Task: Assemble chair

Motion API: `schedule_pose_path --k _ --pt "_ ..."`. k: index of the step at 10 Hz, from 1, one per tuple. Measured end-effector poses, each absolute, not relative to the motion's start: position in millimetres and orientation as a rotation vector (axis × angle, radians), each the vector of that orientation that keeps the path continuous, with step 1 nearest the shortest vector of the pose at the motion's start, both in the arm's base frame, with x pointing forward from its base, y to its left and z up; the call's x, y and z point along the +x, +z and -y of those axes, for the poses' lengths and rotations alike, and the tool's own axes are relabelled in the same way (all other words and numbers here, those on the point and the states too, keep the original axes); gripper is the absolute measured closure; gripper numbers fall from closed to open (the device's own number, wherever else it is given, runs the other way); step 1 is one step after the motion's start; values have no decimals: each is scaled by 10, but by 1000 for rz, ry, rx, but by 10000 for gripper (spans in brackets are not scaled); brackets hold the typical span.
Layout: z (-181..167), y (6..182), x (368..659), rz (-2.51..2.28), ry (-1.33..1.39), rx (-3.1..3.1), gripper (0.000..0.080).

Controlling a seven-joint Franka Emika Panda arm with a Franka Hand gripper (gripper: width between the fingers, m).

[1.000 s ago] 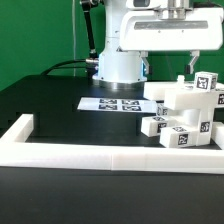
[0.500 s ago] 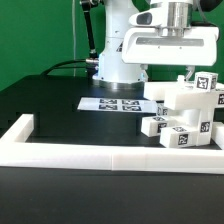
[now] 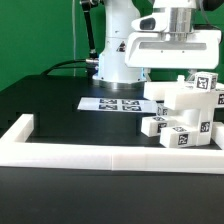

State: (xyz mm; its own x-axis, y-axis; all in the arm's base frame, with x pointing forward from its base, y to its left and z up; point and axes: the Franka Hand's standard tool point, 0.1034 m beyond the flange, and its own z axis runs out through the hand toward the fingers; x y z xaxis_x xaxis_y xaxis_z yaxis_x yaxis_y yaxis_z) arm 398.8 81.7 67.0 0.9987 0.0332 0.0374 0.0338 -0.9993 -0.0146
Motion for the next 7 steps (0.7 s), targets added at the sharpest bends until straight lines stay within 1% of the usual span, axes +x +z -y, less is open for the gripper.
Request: schedule_pose_path --k 1,5,7 --pt "-808 646 3988 93 -83 -3130 151" --pt "-690 428 3902 110 -109 -3179 151" --pt "-717 338 3847 57 -91 -3192 151"
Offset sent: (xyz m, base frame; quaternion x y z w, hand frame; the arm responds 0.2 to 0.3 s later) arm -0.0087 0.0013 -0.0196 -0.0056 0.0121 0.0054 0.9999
